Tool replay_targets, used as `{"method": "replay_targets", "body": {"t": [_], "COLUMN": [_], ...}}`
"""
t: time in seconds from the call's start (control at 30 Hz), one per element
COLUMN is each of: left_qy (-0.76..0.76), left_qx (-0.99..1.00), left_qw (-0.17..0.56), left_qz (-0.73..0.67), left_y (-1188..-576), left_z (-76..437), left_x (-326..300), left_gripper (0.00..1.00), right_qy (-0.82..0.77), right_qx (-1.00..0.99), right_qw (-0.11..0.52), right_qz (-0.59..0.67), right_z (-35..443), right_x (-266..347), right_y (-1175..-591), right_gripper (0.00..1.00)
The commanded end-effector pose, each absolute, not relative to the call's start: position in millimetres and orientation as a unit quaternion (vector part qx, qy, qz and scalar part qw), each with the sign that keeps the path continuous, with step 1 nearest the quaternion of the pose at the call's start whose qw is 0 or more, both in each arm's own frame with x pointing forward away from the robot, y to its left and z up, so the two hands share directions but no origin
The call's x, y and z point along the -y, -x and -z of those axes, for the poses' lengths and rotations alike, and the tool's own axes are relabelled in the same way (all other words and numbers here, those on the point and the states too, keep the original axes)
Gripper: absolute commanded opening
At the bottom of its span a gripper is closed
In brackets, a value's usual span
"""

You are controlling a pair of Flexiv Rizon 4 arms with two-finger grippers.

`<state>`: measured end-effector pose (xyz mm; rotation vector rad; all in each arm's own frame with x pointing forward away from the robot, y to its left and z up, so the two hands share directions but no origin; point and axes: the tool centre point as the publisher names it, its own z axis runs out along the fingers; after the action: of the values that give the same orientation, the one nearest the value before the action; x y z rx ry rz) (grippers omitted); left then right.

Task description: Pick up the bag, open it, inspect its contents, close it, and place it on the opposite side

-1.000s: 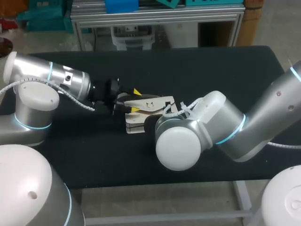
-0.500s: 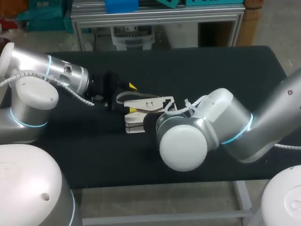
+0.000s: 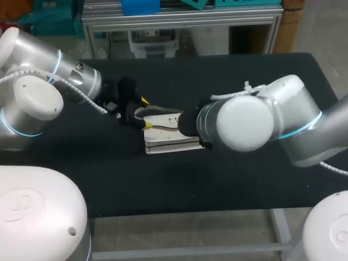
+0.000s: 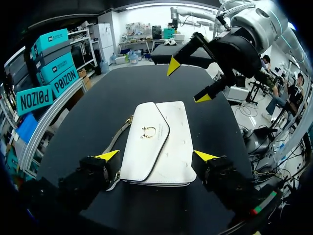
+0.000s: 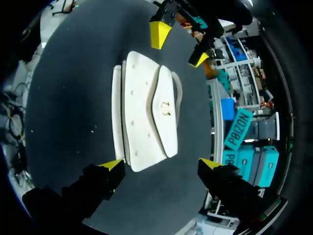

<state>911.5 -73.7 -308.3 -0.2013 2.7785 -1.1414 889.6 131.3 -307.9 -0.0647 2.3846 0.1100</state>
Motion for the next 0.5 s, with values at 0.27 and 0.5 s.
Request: {"method": "replay_targets", "body": {"t": [0.27,0.5], "left_qy": [0.130,0.189], "left_qx": [-0.941,-0.933], "left_qw": [0.025,0.006], "left_qz": [0.312,0.306], "left_y": [-920.7,-920.3], "left_z": [311.7,312.1], "left_x": [57.5,46.8], "left_gripper": [1.00,1.00], "right_qy": [0.050,0.034], "right_qx": [-0.982,-0.993], "right_qw": [0.172,0.103], "right_qz": [-0.064,-0.056], "right_z": [283.7,278.5], "right_x": [-129.9,-125.5], "right_y": [-922.1,-933.4], "right_gripper": [1.00,1.00]}}
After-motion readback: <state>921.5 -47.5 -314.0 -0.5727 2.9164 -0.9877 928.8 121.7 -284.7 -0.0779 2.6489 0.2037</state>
